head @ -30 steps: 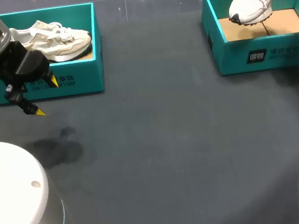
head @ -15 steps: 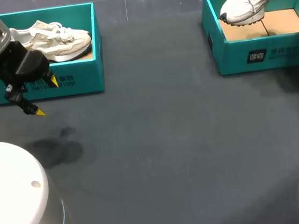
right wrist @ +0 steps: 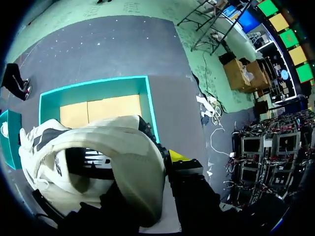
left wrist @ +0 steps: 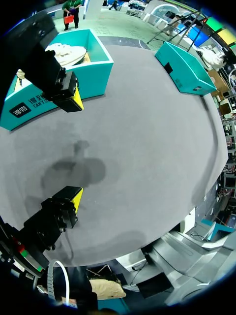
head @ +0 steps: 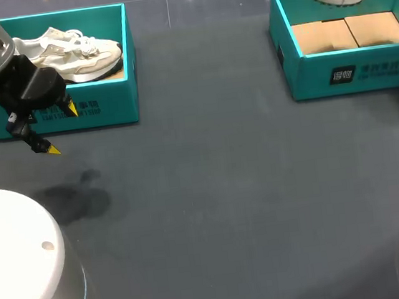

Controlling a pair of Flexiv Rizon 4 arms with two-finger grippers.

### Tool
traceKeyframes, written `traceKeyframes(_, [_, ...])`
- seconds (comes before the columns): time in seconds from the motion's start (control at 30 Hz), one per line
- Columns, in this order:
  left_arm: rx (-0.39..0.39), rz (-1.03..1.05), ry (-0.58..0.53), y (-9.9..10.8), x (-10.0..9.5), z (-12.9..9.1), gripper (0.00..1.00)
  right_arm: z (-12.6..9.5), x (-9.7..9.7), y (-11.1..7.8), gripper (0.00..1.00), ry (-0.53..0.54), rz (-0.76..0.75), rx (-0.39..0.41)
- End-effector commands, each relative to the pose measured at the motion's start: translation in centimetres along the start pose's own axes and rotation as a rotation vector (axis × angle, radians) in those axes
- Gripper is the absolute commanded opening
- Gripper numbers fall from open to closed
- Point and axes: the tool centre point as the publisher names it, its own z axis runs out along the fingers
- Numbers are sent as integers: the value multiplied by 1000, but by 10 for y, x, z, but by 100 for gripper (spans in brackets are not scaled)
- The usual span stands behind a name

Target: Take the shoe out of the shoebox, open the shoe tongue, remove and reinsert the insole, then place the shoe into the shoebox

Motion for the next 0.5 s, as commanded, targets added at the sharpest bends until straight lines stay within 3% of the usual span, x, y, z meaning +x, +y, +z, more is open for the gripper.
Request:
traceKeyframes(0.03, [-2,0,1,0,0,-1,100,0,1,-21,0,-5,33,-32])
traceKeyframes(0.1, [-2,0,1,0,0,-1,100,6,2,-25,0,-25,51,-3])
traceKeyframes(0.5, [-2,0,1,0,0,-1,100,6,2,-25,0,-25,51,-3])
